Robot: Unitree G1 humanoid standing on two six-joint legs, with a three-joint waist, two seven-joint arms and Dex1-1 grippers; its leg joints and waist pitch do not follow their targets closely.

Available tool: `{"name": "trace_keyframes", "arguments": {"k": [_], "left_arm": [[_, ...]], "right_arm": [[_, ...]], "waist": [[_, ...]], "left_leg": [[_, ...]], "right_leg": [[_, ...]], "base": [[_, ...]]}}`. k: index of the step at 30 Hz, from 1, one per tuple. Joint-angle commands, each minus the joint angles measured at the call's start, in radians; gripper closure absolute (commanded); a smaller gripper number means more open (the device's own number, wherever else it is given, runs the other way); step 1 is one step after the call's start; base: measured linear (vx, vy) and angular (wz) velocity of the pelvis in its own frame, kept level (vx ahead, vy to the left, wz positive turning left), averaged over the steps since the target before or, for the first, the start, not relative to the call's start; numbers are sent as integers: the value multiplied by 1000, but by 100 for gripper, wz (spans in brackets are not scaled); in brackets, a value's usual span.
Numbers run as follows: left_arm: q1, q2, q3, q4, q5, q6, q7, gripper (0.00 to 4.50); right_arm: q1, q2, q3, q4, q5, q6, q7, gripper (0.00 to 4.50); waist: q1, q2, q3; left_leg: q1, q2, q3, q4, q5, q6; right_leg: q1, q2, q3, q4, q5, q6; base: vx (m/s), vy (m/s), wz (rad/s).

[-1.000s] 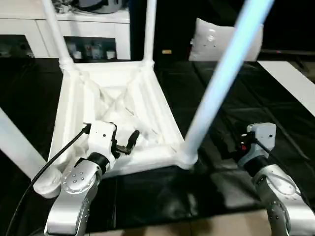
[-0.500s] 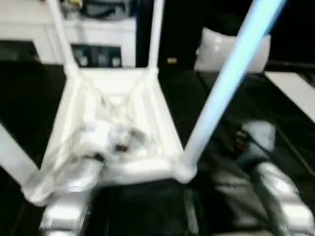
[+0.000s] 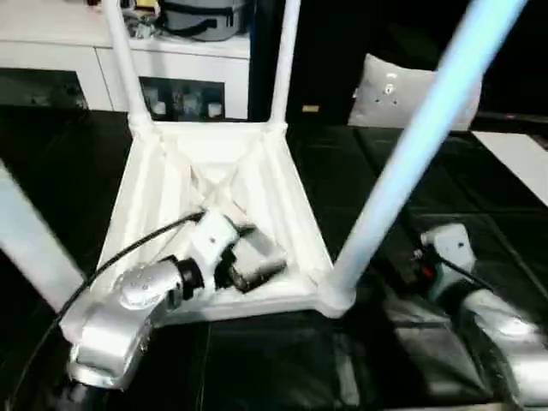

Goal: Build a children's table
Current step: Rotate leg to tighten

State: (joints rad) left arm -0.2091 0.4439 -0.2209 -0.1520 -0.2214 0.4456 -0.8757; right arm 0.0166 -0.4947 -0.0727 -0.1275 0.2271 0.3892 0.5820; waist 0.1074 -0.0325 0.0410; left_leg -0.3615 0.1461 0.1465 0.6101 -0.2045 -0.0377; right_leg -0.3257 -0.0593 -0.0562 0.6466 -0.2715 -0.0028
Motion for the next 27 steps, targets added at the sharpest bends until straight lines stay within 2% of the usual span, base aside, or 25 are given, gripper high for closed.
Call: {"name": "trace_keyframes", "arguments": {"k": [1, 3, 4, 6, 7, 8, 9, 10, 12, 14, 16, 18, 20, 23, 26, 27], "left_arm": [[-27, 7, -39, -4, -5, 34, -56, 12], [-40, 15, -59, 5, 7, 40, -71, 28], [-54, 25, -83, 15, 24, 42, -86, 48], [-72, 42, -125, 25, 47, 52, -114, 51], [-82, 44, -144, 24, 52, 67, -122, 51], [-97, 47, -166, 26, 58, 86, -122, 68], [-105, 46, -177, 28, 62, 97, -118, 90], [-118, 39, -194, 39, 75, 112, -110, 89], [-127, 34, -213, 50, 81, 124, -120, 90], [-142, 31, -235, 65, 88, 134, -131, 132], [-157, 25, -244, 79, 97, 148, -124, 134], [-186, 13, -261, 107, 113, 175, -110, 135], [-193, 8, -265, 116, 116, 185, -103, 179], [-208, -14, -269, 139, 122, 208, -79, 174], [-214, -18, -278, 154, 138, 209, -66, 219], [-214, -18, -278, 155, 139, 209, -65, 219]], "right_arm": [[11, -29, -6, -57, 29, 20, 60, 0], [17, -54, -7, -74, 39, 22, 90, 0], [25, -80, -9, -91, 52, 24, 124, 0], [38, -123, -14, -119, 74, 29, 183, 0], [49, -149, -19, -142, 90, 32, 218, 0], [62, -177, -27, -170, 116, 38, 255, 0], [69, -191, -33, -188, 134, 44, 273, 0], [80, -205, -48, -221, 172, 60, 300, 0], [92, -221, -52, -243, 184, 69, 324, 0], [106, -242, -49, -261, 193, 81, 349, 0], [110, -248, -49, -266, 197, 85, 352, 0], [113, -258, -50, -280, 211, 95, 346, 0], [114, -258, -48, -289, 215, 103, 345, 0], [119, -261, -43, -315, 222, 124, 344, 0], [119, -263, -38, -323, 221, 132, 343, 0], [119, -263, -38, -323, 222, 132, 343, 0]], "waist": [[1, -1, -30], [4, 2, -31], [7, 3, -33], [9, 1, -33], [10, 4, -34], [10, 4, -35], [13, 7, -37], [10, 4, -37], [12, 4, -40], [12, 7, -40], [11, 5, -40], [12, 9, -39], [13, 5, -37], [12, 6, -37], [13, 7, -38], [12, 7, -38]], "left_leg": [[17, 86, -29, -96, -258, -3], [16, 87, -26, -96, -253, 0], [16, 86, -26, -96, -249, 4], [14, 87, -24, -95, -224, 20], [14, 87, -24, -93, -216, 22], [13, 87, -24, -92, -207, 30], [14, 89, -24, -90, -201, 34], [10, 88, -24, -90, -184, 45], [11, 88, -23, -86, -161, 57], [8, 87, -22, -85, -146, 67], [9, 88, -21, -84, -147, 70], [10, 88, -22, -84, -161, 62], [11, 89, -22, -86, -180, 56], [10, 89, -22, -86, -178, 52], [8, 89, -22, -85, -165, 56], [8, 89, -22, -85, -163, 57]], "right_leg": [[11, -105, 60, -107, -252, -162], [7, -107, 61, -107, -239, -167], [9, -105, 61, -107, -226, -165], [10, -103, 63, -105, -184, -162], [10, -104, 63, -102, -174, -164], [13, -103, 63, -102, -155, -165], [12, -103, 63, -99, -135, -170], [13, -102, 62, -97, -100, -181], [12, -103, 61, -94, -64, -195], [13, -102, 59, -92, -40, -209], [13, -103, 59, -94, -43, -214], [10, -104, 59, -96, -73, -220], [11, -105, 59, -101, -110, -217], [11, -105, 60, -102, -122, -212], [10, -105, 60, -102, -105, -209], [11, -105, 60, -101, -102, -210]], "base": [[0, 0, 0], [0, 0, 0], [0, 0, 0], [0, 0, 0], [0, 0, 0], [0, 0, 0], [0, 0, 0], [0, 0, 0], [0, 0, 0], [0, 0, 0], [0, 0, 0], [0, 0, 0], [0, 0, 0], [0, 0, 0], [0, 0, 0], [0, 0, 0]]}}
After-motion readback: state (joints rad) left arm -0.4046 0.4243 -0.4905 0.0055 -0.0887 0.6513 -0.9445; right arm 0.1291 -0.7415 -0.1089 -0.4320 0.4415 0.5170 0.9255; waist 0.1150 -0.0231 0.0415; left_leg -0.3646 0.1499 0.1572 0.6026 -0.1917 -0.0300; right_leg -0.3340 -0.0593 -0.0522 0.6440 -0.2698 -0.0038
